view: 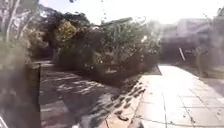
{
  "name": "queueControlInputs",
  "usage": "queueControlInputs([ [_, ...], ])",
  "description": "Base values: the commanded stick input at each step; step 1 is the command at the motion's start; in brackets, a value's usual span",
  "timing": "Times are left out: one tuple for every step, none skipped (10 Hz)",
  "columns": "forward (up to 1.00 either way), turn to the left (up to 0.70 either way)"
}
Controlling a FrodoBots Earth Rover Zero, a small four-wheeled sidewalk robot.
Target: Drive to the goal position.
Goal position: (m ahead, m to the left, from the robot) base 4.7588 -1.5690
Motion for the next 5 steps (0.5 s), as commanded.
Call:
queueControlInputs([
  [0.5, 0.0],
  [0.5, 0.0],
  [0.5, 0.0],
  [0.5, 0.0],
  [0.5, 0.0],
])
